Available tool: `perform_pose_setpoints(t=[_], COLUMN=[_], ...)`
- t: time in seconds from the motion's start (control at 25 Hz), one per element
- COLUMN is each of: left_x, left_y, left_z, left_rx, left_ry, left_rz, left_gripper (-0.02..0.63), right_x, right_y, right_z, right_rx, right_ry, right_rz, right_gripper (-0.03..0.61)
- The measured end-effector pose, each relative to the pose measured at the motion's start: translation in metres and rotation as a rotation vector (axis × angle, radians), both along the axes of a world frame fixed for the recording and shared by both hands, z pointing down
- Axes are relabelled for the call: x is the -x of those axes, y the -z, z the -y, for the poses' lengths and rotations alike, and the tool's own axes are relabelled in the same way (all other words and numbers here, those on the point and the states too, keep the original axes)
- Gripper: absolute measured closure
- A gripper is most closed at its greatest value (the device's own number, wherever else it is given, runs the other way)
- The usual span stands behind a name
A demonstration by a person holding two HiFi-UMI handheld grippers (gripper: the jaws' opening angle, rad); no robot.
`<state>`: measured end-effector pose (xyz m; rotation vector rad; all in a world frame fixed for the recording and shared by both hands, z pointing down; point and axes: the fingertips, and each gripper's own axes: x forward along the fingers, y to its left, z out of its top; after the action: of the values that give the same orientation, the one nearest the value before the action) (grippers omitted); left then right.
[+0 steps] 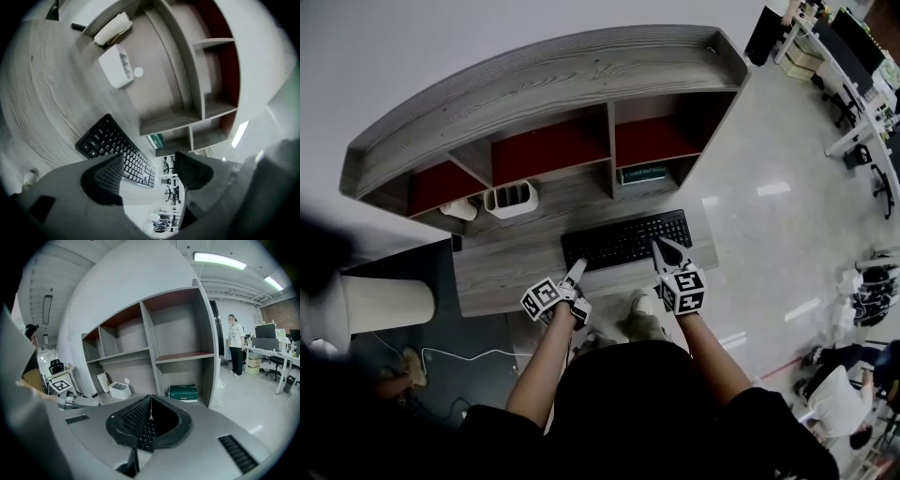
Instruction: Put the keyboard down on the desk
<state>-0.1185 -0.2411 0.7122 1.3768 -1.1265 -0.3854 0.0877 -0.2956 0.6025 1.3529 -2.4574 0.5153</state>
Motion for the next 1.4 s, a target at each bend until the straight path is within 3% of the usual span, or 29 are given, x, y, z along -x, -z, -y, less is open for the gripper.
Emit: perform_pose_setpoints(t=[0.08,0.28,0.36,0.52,0.64,0.84,1.04,1.4], left_x=[0.001,0.013,0.022,0.049,0.072,0.094,0.089,0.084], left_y=[0.035,0.111,0.133,0.148,0.148,0.158,0.163,0.154], left_z=[-0.003,-0.035,-0.049,-0.075,-0.086,-0.096,-0.106,-0.121], left_rx=[-0.111,-0.424,-0.491,-0.471,-0.446,-0.494,-0.535,-0.536], left_ry=[-0.035,-0.123,-0.122,-0.128,-0.118,-0.115,-0.151,-0.198], left_rz=[0.038,0.341,0.421,0.595,0.687,0.821,0.869,0.879], left_gripper=[0.265,0.369,0.409,0.586,0.597,0.597,0.597,0.597], right_x=[0.009,0.029,0.036,0.048,0.055,0.068,0.069,0.059], right_y=[0.006,0.024,0.035,0.051,0.052,0.058,0.063,0.073], right_z=[-0.011,-0.044,-0.055,-0.077,-0.092,-0.119,-0.133,-0.154], right_rx=[-0.008,-0.035,-0.056,-0.1,-0.112,-0.139,-0.156,-0.225], right_ry=[-0.003,0.0,0.003,0.005,0.0,-0.007,-0.051,-0.129], right_rz=[0.004,0.006,0.007,-0.013,-0.018,-0.023,-0.054,-0.063], right_gripper=[0.565,0.565,0.565,0.565,0.565,0.565,0.565,0.565])
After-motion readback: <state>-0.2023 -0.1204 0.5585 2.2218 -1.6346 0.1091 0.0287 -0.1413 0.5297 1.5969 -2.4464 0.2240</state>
